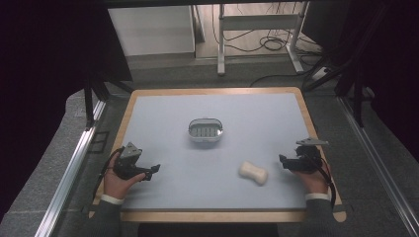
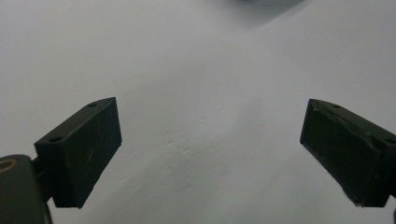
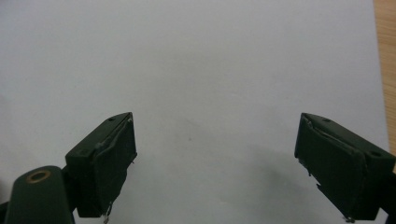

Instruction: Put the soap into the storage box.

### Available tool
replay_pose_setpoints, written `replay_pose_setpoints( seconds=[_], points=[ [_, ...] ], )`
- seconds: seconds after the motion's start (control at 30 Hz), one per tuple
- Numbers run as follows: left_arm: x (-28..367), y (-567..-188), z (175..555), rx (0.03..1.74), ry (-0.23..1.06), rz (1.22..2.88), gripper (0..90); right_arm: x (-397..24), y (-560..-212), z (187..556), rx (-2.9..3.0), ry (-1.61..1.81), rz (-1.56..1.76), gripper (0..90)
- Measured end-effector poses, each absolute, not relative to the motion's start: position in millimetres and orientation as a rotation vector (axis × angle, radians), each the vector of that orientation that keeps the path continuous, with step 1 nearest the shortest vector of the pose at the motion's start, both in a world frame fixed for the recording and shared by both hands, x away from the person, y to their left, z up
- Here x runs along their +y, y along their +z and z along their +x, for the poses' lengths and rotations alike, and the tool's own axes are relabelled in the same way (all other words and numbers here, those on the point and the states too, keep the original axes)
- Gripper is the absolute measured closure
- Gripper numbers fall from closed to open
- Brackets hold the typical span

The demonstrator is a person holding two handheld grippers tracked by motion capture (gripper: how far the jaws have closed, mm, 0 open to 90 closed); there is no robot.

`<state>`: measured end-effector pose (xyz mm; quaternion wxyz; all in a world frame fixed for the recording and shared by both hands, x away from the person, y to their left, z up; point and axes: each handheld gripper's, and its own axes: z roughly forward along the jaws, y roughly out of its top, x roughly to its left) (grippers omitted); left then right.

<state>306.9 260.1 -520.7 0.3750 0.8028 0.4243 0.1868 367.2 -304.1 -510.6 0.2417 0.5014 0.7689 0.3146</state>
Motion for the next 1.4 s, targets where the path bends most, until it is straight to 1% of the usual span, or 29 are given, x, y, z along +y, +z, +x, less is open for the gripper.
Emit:
replay_pose_setpoints(
  seconds=[0.2, 0.53, 0.77, 1.03, 1.4],
  points=[
    [259.8, -519.2, 305.9, 1.079, 0.487, 2.050, 5.9, -305.1, -508.1, 363.4, 2.100, 0.878, 1.359, 15.4],
    [258.5, -519.1, 305.1, 1.074, 0.492, 2.050, 6.0, -307.6, -504.2, 361.0, 2.086, 0.909, 1.340, 17.7],
    [258.6, -517.6, 306.4, 1.072, 0.495, 2.046, 6.0, -312.3, -502.0, 357.8, 2.063, 0.845, 1.348, 17.9],
    [257.6, -518.3, 307.0, 1.068, 0.491, 2.054, 6.0, -317.6, -500.7, 357.7, 2.056, 0.862, 1.385, 17.9],
    [256.7, -519.0, 307.5, 1.066, 0.484, 2.066, 5.9, -316.4, -493.7, 355.5, 2.079, 0.892, 1.345, 18.7]
  ],
)
